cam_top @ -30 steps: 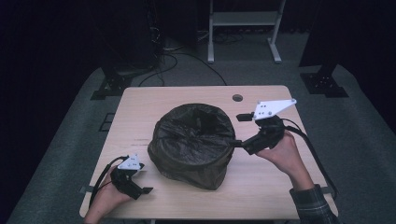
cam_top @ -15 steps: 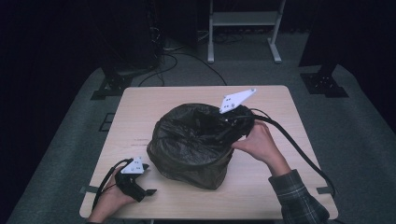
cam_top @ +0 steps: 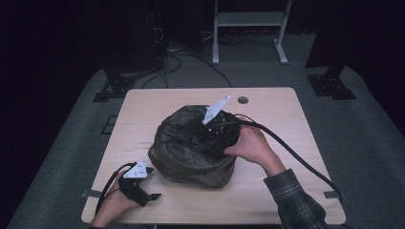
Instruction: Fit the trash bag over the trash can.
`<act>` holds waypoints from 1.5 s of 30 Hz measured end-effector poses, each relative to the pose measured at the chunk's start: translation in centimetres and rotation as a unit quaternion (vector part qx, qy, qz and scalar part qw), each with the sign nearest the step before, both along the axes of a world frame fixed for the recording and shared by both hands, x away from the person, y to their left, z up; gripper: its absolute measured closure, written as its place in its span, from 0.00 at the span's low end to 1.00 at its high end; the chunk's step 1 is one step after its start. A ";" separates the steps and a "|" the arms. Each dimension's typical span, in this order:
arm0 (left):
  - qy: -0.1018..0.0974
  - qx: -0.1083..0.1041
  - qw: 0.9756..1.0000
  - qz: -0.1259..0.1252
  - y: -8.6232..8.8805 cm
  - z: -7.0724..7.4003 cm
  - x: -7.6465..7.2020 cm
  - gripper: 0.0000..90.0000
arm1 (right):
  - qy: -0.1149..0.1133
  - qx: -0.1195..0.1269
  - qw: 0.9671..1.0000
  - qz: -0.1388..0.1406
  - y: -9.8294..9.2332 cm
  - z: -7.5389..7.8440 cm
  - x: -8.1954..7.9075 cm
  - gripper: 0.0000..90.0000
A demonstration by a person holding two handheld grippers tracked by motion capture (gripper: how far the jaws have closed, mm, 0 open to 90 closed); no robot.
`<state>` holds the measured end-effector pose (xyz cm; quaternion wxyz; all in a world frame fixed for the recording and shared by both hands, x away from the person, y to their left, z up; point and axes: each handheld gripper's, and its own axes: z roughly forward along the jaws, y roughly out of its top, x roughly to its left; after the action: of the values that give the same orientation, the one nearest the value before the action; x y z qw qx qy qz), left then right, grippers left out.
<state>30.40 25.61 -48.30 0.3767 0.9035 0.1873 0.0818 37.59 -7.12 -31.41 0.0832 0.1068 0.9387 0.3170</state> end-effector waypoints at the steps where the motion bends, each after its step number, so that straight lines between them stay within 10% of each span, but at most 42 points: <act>1: 0.000 0.000 1.000 0.000 0.0 0.0 0.0 0.00 | 0.000 0.000 1.000 0.000 0.0 0.0 0.0 0.13; 13: 0.000 0.000 1.000 -0.002 0.0 0.0 0.0 0.00 | 0.044 -0.104 0.993 0.016 1.9 -0.6 0.3 0.13; 21: 0.000 0.000 1.000 -0.004 0.0 0.0 0.0 0.00 | 0.014 -0.066 0.998 0.010 1.2 1.1 -0.2 0.13; 23: 0.000 -0.001 1.000 -0.005 0.0 0.0 0.0 0.00 | -0.006 -0.006 1.000 0.017 0.5 2.9 -0.3 0.13; 28: 0.000 -0.001 1.000 -0.006 0.0 0.0 0.0 0.00 | -0.026 0.041 0.999 0.010 0.9 5.1 -0.5 0.13; 36: 0.000 -0.001 1.000 -0.008 0.0 0.0 0.1 0.00 | -0.008 0.023 0.999 0.027 4.8 4.4 0.2 0.13; 45: 0.000 -0.001 1.000 -0.009 0.0 0.0 0.1 0.00 | 0.043 -0.042 0.998 0.034 8.4 -0.2 1.9 0.13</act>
<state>30.47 25.57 -48.31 0.3781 0.9050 0.1790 0.0780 39.46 1.30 -31.65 0.0362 0.0851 0.9570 0.2750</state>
